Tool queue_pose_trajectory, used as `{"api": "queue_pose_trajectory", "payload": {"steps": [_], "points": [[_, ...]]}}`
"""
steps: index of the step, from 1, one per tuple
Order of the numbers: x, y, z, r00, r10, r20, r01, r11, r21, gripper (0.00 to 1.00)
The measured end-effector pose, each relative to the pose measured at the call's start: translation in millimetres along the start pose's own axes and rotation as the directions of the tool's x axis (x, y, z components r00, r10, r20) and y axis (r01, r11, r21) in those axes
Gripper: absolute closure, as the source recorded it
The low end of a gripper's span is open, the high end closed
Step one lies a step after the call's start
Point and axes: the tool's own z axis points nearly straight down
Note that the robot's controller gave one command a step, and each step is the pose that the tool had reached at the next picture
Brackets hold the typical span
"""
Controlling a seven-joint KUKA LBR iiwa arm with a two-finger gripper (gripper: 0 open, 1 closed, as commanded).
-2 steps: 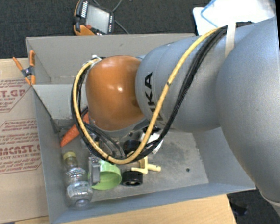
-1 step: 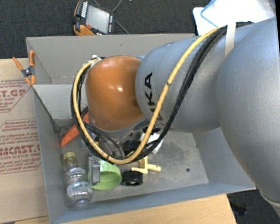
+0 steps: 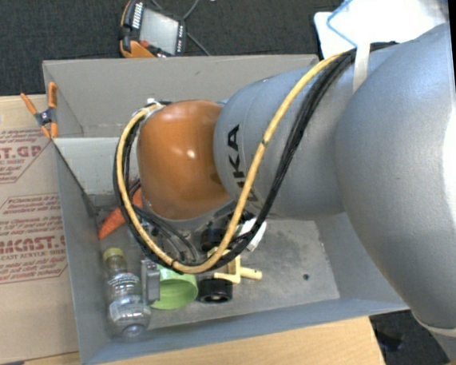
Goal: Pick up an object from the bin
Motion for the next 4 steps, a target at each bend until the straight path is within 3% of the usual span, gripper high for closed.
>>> {"api": "queue_pose_trajectory", "payload": {"steps": [1,2,3,4], "points": [[11.5,-27,63,0.982,-0.191,-0.008,0.191,0.982,0.001,0.00],[9.2,-18,103,0.948,-0.318,-0.009,0.318,0.948,0.000,0.00],[18.0,-45,-43,0.976,-0.219,-0.003,0.219,0.976,-0.001,1.00],[18.0,-45,-43,0.976,-0.218,-0.003,0.218,0.976,-0.001,1.00]]}}
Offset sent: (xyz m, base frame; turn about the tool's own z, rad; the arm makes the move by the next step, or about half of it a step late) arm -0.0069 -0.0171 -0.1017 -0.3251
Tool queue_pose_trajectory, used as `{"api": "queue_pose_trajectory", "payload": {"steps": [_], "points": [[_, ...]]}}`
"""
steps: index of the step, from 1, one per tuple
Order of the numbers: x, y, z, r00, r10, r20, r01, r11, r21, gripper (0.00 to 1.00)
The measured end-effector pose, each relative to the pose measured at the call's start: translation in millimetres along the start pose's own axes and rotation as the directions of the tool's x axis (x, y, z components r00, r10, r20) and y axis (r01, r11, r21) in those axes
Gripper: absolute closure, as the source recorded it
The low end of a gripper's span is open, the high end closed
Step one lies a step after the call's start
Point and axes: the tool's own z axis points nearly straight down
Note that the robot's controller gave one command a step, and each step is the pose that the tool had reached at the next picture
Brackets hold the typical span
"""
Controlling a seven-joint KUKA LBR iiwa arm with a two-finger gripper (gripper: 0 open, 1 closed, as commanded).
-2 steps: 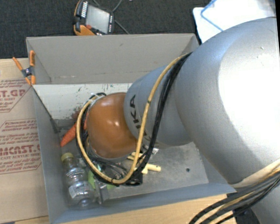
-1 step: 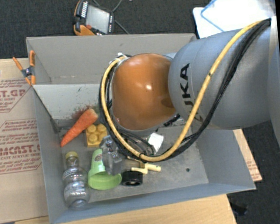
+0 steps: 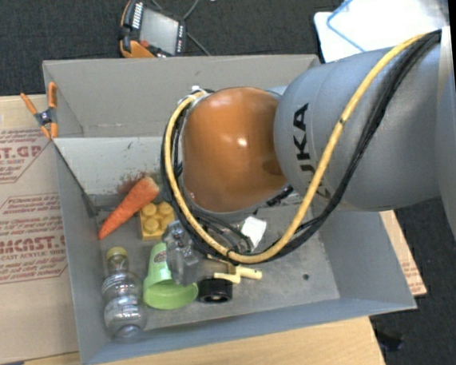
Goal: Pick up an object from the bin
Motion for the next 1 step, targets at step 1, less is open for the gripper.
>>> {"api": "queue_pose_trajectory", "payload": {"steps": [1], "points": [[-45.8,22.2,31.4,0.986,0.166,0.001,-0.166,0.986,-0.002,1.00]]}}
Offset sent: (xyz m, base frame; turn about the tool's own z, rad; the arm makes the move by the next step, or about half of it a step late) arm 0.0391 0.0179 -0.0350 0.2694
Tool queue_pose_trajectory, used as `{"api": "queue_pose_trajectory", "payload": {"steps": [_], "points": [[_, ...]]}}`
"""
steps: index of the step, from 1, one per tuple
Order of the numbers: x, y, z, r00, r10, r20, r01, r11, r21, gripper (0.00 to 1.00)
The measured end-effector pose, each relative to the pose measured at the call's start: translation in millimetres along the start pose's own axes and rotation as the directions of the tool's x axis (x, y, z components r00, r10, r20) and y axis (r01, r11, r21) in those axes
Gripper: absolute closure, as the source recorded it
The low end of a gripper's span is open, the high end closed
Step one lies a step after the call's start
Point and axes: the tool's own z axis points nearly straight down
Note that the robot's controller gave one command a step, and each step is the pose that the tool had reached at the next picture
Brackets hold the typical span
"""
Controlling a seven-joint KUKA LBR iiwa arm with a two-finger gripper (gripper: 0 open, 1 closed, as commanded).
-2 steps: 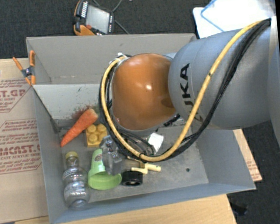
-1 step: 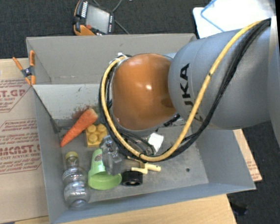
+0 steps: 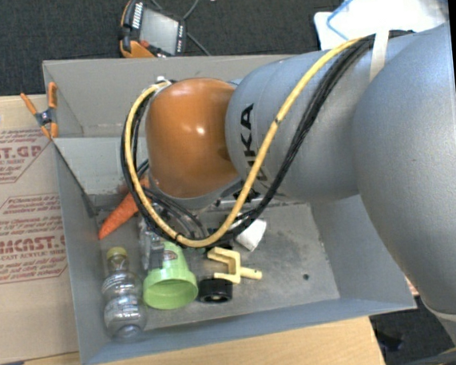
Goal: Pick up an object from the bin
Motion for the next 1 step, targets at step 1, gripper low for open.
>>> {"api": "queue_pose_trajectory", "payload": {"steps": [1], "points": [[1.1,-9.2,2.7,0.998,0.069,0.001,-0.069,0.998,0.001,1.00]]}}
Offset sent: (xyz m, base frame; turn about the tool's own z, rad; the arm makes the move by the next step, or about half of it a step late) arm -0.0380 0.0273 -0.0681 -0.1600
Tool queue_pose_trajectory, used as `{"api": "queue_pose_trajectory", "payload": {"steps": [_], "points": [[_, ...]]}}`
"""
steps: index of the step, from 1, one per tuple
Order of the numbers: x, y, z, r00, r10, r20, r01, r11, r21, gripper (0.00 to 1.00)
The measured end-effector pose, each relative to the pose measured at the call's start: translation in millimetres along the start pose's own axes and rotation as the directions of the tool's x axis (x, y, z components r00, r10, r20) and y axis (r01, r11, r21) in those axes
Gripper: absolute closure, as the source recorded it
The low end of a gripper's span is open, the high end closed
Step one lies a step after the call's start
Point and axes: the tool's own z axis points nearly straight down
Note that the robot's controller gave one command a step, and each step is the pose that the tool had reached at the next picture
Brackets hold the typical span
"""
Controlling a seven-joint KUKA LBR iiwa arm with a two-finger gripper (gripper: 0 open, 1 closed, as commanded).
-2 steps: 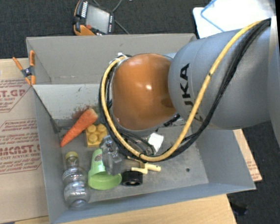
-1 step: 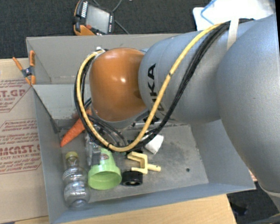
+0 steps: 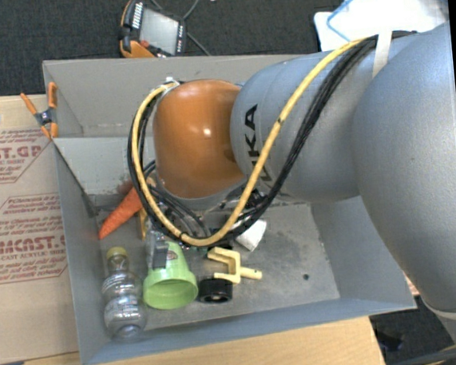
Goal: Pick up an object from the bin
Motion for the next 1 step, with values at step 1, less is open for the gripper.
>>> {"api": "queue_pose_trajectory", "payload": {"steps": [1], "points": [[4.0,2.6,7.5,1.000,0.011,0.008,-0.011,1.000,-0.001,1.00]]}}
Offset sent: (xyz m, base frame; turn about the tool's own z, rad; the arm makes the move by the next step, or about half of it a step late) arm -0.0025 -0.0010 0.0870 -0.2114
